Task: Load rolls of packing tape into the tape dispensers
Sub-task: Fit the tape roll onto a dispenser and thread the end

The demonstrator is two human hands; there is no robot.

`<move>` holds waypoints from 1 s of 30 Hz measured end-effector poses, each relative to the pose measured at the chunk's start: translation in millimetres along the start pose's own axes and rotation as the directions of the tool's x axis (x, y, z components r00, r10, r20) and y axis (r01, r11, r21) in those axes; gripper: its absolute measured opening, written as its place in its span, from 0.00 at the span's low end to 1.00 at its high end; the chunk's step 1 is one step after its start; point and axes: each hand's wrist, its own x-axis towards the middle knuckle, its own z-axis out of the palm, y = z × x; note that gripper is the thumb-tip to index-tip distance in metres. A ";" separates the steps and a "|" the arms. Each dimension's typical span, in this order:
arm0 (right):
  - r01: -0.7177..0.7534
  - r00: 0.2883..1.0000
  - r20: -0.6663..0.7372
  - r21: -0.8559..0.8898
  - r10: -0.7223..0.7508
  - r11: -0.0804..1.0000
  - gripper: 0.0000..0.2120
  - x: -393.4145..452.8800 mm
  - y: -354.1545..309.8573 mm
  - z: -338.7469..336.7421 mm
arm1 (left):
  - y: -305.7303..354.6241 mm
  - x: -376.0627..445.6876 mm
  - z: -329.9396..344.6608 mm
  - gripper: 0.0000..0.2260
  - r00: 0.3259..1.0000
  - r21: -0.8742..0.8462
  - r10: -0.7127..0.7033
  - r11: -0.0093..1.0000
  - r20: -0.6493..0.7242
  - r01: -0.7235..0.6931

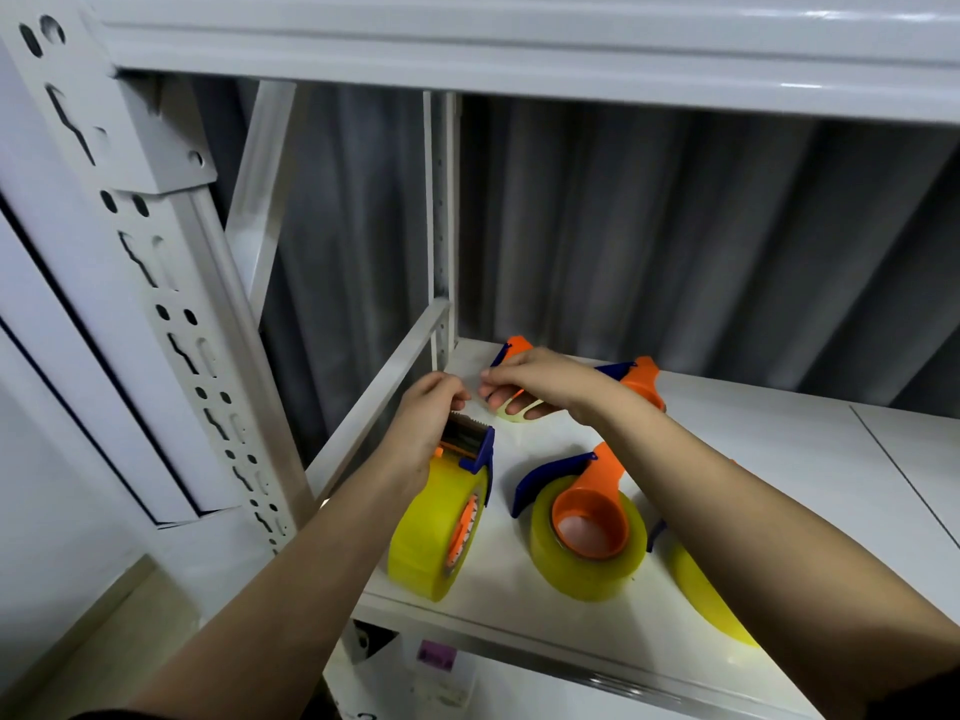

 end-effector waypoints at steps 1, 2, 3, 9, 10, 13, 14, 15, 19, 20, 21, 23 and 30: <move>-0.010 1.000 0.016 0.000 0.010 1.000 0.12 0.7 0.6 0.1 | -0.4 0.5 0.0 0.05 1.000 0.002 0.000 1.000 0.001 0.000; -0.015 0.999 0.032 0.006 0.015 1.000 0.12 1.1 1.5 0.1 | -0.7 1.0 -0.1 0.05 1.000 0.000 -0.001 1.000 0.001 0.001; -0.017 0.999 0.044 0.022 0.016 1.000 0.12 1.6 2.4 -0.1 | -0.9 1.7 -0.2 0.05 1.000 -0.002 -0.002 1.000 0.000 0.002; -0.033 0.998 0.049 0.124 0.027 0.992 0.09 5.9 5.7 -3.9 | -1.6 4.0 -1.7 0.04 1.000 -0.019 -0.006 1.000 0.019 0.006; -0.034 0.998 0.050 0.130 0.027 0.991 0.09 6.9 6.6 -4.4 | -2.0 4.3 -1.7 0.05 1.000 -0.022 -0.004 1.000 0.021 0.004; -0.050 0.997 0.063 0.131 0.042 0.990 0.08 8.9 6.4 -5.8 | -3.1 6.2 -1.7 0.05 1.000 -0.024 -0.008 1.000 0.027 0.009; -0.066 0.996 0.075 0.139 0.056 0.988 0.08 9.5 5.8 -6.5 | -3.8 7.2 -2.1 0.05 1.000 -0.029 -0.015 0.999 0.027 0.016; -0.090 0.992 0.099 0.163 0.074 0.983 0.09 9.9 4.9 -7.3 | -4.6 8.5 -2.2 0.05 0.999 -0.035 -0.024 0.999 0.027 0.024; -0.214 0.947 0.303 0.341 0.108 0.915 0.14 11.6 5.2 -9.4 | -7.4 13.3 -4.1 0.04 0.997 -0.059 -0.064 0.996 0.037 0.066; -0.243 0.930 0.352 0.378 0.105 0.893 0.14 11.9 6.5 -8.9 | -7.0 13.7 -4.7 0.04 0.997 -0.061 -0.069 0.996 0.044 0.071; -0.272 0.913 0.395 0.416 0.096 0.868 0.14 12.7 7.8 -8.0 | -6.6 14.3 -5.5 0.04 0.996 -0.058 -0.069 0.996 0.050 0.072; -0.319 0.888 0.455 0.494 0.072 0.809 0.13 14.9 11.8 -5.2 | -6.0 15.5 -7.1 0.05 0.996 -0.061 -0.056 0.996 0.070 0.061; -0.329 0.861 0.504 0.648 -0.062 0.687 0.07 23.3 27.0 10.8 | -9.0 14.5 -8.1 0.05 0.983 -0.002 0.162 0.987 0.089 -0.162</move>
